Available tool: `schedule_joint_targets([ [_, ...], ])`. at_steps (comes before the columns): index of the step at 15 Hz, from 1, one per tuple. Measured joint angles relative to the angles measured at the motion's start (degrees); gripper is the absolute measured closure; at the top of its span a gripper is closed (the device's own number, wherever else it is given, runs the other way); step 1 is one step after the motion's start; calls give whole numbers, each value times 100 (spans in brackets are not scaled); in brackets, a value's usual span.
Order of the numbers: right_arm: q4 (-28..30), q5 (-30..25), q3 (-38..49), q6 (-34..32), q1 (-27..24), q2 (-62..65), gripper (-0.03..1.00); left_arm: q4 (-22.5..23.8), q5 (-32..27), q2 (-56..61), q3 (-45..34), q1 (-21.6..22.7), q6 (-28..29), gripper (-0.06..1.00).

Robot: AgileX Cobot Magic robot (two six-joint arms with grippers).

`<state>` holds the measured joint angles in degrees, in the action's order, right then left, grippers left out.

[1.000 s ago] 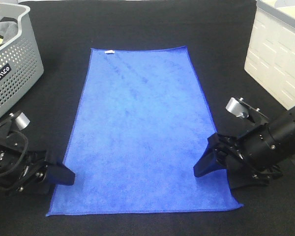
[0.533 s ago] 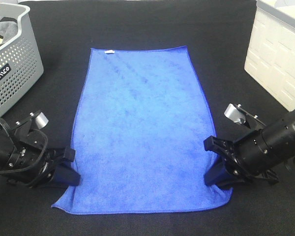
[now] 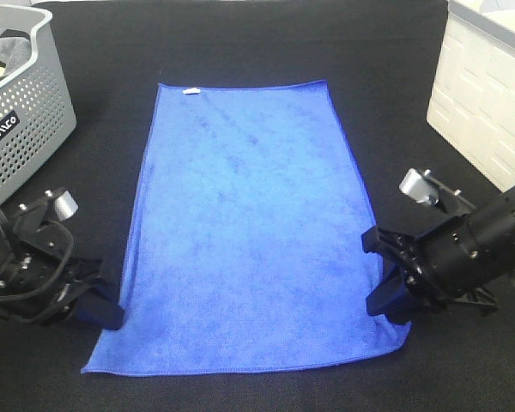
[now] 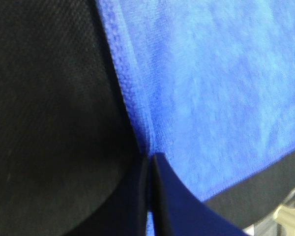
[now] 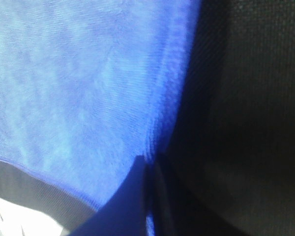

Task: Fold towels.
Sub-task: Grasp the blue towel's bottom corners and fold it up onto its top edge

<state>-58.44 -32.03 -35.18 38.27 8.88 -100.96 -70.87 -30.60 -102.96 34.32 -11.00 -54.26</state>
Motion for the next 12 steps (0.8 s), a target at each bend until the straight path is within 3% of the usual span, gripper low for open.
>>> schedule_joint_targets([
  [2,235,-46,264,-235,0,378,97,842,-74,476,-195,0,705,94],
  [6,304,-241,1163,-292,0,1123,97,1667,-527,1432,-831,0,1536,94],
  [12,481,-390,1398,-292,0,1610,97,1885,-779,1822,-1117,0,1868,94],
])
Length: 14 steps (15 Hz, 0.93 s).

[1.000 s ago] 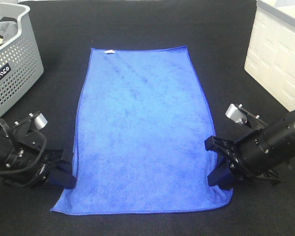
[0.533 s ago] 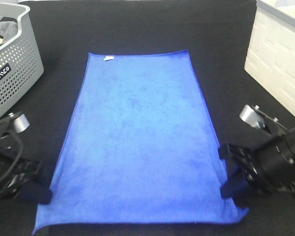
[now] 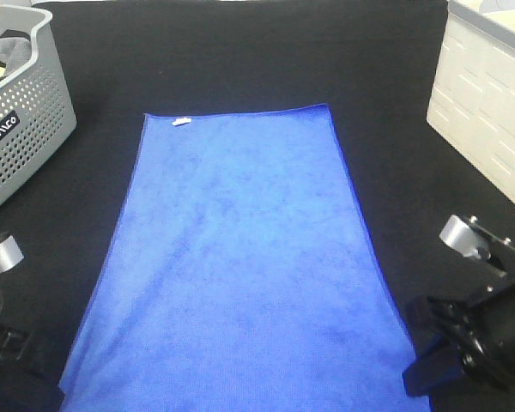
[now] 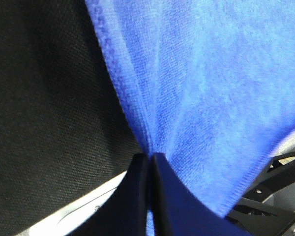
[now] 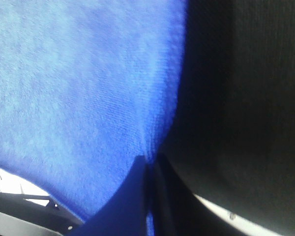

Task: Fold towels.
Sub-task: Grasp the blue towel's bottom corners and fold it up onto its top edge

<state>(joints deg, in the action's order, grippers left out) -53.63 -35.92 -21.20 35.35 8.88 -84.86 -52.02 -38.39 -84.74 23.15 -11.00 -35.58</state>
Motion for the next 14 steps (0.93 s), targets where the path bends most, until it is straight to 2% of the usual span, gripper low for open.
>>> schedule_joint_targets([
  [2,286,-17,-487,-103,0,-46,97,34,120,-6,327,-6,97,94],
  [4,561,-138,-1324,-309,0,-338,97,241,149,-126,985,-6,378,94],
  [6,705,-286,-2280,-504,0,-848,97,722,149,-642,1902,-6,802,94],
  [7,739,-401,-3048,-619,0,-1278,97,1060,138,-1100,2641,-6,1106,94],
  [9,751,-607,-4091,-756,0,-1896,97,1415,126,-1707,3604,-6,1392,94],
  [11,819,-773,-5082,-882,0,-2550,97,1541,115,-2240,4492,103,1558,94],
  [12,819,-773,-5082,-882,0,-2550,97,1541,115,-2240,4492,103,1558,94],
  [14,1197,-871,-6297,-1232,0,-3358,97,1593,115,-2848,5449,355,1593,94],
])
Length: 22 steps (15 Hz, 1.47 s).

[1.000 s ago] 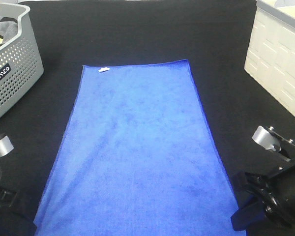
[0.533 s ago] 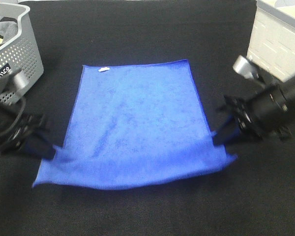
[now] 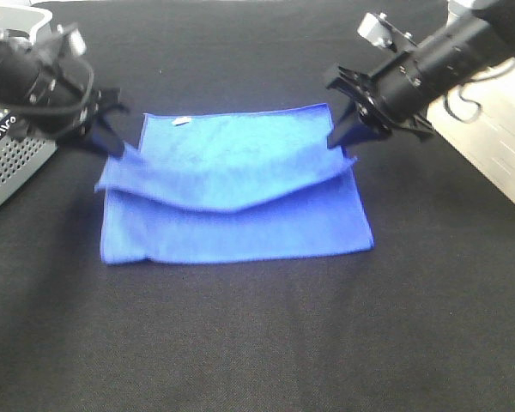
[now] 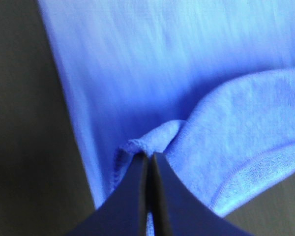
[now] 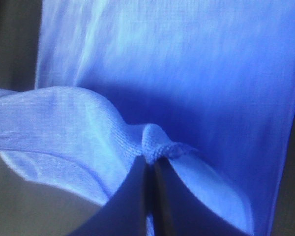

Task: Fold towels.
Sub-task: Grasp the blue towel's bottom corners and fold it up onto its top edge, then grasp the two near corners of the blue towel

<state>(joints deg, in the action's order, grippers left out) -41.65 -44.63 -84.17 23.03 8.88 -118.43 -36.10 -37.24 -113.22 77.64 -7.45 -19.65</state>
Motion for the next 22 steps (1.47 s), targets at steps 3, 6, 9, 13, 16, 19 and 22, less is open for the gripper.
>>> schedule_joint_targets([
  [3,378,-57,-1455,-332,0,-877,97,6,17,-773,1089,80,0,94],
  [6,550,-160,-2836,-607,-69,-1719,97,6,183,-1495,2017,80,0,94],
  [9,596,-166,-3959,-670,-189,-2429,97,6,756,-1942,2641,80,-6,94],
  [13,842,97,-4624,-705,-206,-3105,97,6,1415,-2613,3088,80,-63,94],
  [16,900,384,-4635,-705,-206,-3168,72,6,1770,-2704,3157,69,-69,75],
  [19,894,390,-4641,-705,-206,-3168,28,6,1868,-2704,3168,69,-86,32],
  [22,1077,-424,-4652,-705,-206,-2979,20,46,1089,-2704,3168,80,-86,22],
])
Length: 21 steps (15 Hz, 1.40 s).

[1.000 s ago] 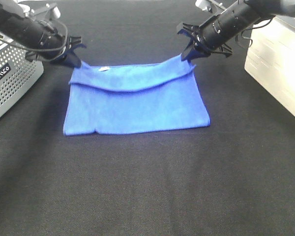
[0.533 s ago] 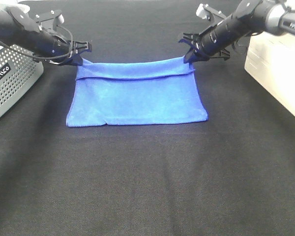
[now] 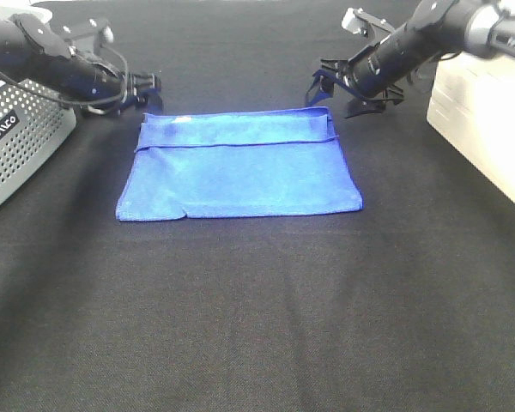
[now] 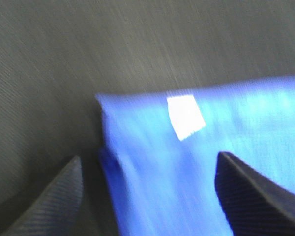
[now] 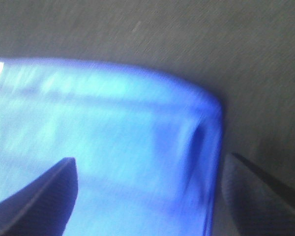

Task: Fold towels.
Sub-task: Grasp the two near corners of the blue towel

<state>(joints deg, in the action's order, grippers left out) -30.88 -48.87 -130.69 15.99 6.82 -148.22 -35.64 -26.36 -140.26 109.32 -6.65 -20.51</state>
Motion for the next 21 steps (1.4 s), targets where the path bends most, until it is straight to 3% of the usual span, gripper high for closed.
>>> schedule_joint_targets([
  [2,86,-321,0,0,0,97,20,46,-315,0,0,0,-6,22],
  [5,275,-1329,-17,-74,0,206,20,223,-1341,6,0,0,-46,22],
  [7,470,-1805,-17,-458,0,229,21,258,-2005,17,0,0,212,22],
  [10,814,-2023,52,-842,0,567,22,264,-2086,590,-739,0,384,22],
  [12,814,-2023,493,-911,0,831,22,292,-1833,1152,-1599,0,390,22],
  [14,825,-1862,1759,-900,0,1358,24,304,-1593,1650,-2429,6,464,22],
  [17,607,-825,3415,-733,0,2080,24,309,-1553,1811,-2888,6,642,22],
  [21,309,-109,4114,-350,6,2183,24,378,-1255,1811,-3025,6,831,22],
])
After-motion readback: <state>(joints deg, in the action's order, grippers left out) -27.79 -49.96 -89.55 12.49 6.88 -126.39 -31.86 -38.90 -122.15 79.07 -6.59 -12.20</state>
